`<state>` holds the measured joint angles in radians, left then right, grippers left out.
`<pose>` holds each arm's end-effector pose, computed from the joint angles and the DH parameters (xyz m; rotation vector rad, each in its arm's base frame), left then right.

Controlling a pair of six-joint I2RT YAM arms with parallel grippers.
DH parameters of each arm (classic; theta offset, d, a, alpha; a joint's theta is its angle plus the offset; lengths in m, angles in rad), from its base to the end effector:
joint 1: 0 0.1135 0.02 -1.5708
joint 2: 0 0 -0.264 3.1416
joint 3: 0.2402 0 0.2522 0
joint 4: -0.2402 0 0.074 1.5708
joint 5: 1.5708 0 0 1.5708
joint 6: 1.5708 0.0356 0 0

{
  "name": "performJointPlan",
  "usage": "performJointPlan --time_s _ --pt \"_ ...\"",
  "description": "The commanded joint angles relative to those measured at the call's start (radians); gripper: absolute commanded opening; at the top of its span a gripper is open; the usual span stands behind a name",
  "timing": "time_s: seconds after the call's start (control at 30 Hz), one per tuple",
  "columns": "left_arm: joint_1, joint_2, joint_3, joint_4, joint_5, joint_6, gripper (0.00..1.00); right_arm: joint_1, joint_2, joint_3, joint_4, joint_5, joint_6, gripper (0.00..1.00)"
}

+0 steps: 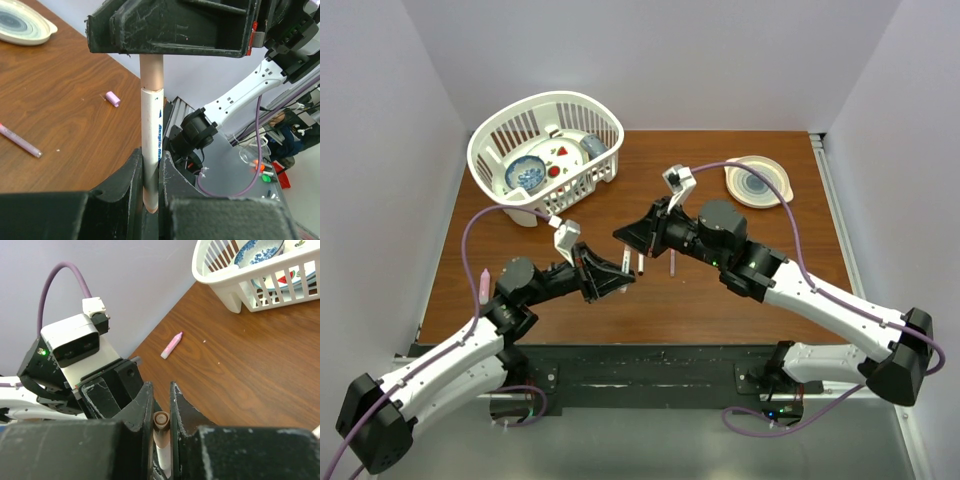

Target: Insert the pens into the pen caps

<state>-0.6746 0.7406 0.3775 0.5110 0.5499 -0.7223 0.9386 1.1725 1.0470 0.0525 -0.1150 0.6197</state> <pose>0.1279 -0.1261 0.2761 0.4725 1.5695 -1.4985 0.1605 0.2261 0.3777 -0.3819 1.7665 1.2527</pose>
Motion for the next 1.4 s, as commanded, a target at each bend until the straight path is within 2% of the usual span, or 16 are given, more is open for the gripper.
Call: performJointPlan --time_s 0.0,0.17,0.23,0.5,0.7,0.8,0.97,1.03,1.17,1.33,1.37 --pt "0.004 0.025 0.063 0.063 -0.044 0.001 0.00 0.032 -0.025 -0.093 -0.005 -0.080 0.014 0.00" --pt "0.006 0.049 0.080 0.103 -0.105 -0.017 0.00 0.046 -0.059 -0.186 0.009 -0.068 0.032 0.00" --pt "0.007 0.063 0.103 0.075 -0.143 -0.006 0.00 0.057 -0.057 -0.188 -0.041 -0.042 0.029 0.00" --pt "0.007 0.099 0.156 -0.012 -0.238 0.034 0.00 0.094 -0.030 -0.226 -0.060 -0.038 0.075 0.00" --pt "0.007 0.071 0.170 -0.069 -0.306 0.113 0.00 0.098 -0.004 -0.237 -0.117 -0.078 0.087 0.00" --pt "0.007 0.083 0.196 -0.118 -0.315 0.171 0.00 0.100 0.010 -0.251 -0.092 -0.144 0.117 0.00" --pt "0.009 0.106 0.221 -0.155 -0.318 0.208 0.00 0.100 0.044 -0.289 -0.054 -0.209 0.129 0.00" --pt "0.010 0.123 0.218 -0.144 -0.297 0.204 0.00 0.100 0.050 -0.304 0.024 -0.235 0.135 0.00" --pt "0.050 0.134 0.173 -0.013 -0.214 0.120 0.00 0.101 0.047 -0.358 0.107 -0.245 0.133 0.00" --pt "0.087 0.149 0.215 -0.049 -0.177 0.101 0.00 0.115 0.033 -0.372 0.092 -0.229 0.101 0.00" --pt "0.095 0.145 0.212 -0.016 -0.163 0.092 0.00 0.121 0.032 -0.374 0.089 -0.226 0.092 0.00"
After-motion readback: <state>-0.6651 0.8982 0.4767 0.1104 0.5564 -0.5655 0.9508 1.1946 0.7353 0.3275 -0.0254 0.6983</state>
